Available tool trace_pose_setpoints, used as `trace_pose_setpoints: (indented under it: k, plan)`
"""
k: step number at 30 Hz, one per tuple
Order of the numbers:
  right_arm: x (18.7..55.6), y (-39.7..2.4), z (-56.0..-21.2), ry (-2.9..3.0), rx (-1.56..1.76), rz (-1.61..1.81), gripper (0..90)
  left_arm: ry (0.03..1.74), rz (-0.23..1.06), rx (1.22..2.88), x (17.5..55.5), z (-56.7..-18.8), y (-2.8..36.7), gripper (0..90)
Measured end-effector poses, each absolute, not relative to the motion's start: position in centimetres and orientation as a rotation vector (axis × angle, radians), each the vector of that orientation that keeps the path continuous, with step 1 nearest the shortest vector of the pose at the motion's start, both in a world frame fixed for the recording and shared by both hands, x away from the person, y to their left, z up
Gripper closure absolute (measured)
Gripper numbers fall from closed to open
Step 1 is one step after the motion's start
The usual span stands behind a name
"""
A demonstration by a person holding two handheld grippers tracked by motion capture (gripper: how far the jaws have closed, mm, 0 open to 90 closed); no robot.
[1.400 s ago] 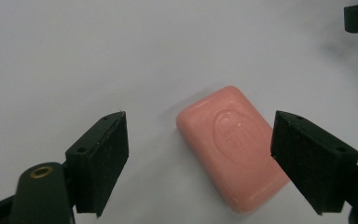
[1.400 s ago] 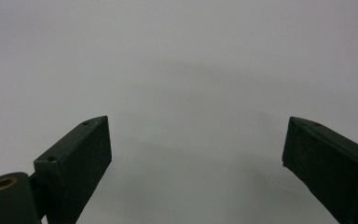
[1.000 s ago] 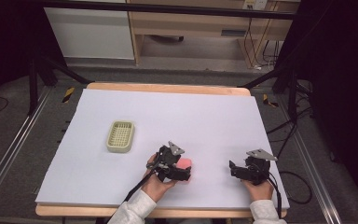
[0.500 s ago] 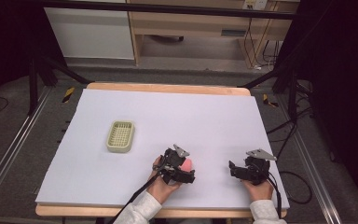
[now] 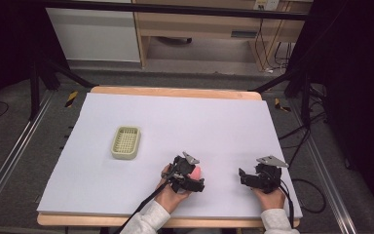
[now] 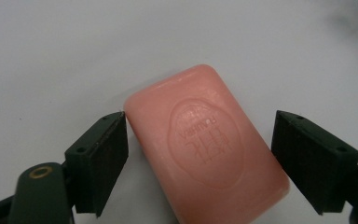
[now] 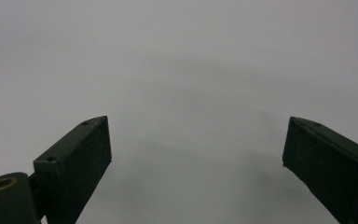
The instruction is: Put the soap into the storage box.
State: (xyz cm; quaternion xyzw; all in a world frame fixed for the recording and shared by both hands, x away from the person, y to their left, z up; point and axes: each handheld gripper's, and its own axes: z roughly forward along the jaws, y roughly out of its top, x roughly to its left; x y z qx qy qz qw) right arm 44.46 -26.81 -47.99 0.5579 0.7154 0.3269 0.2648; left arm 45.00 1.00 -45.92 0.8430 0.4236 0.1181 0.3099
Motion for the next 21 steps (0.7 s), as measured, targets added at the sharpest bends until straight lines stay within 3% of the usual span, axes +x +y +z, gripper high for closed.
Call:
trace_pose_setpoints:
  k: [21]
  plan:
    - [44.5,-26.8,-48.1,1.944,1.505,0.882,8.2,1.082,0.24,2.24,45.0,-45.6,2.1,34.5]
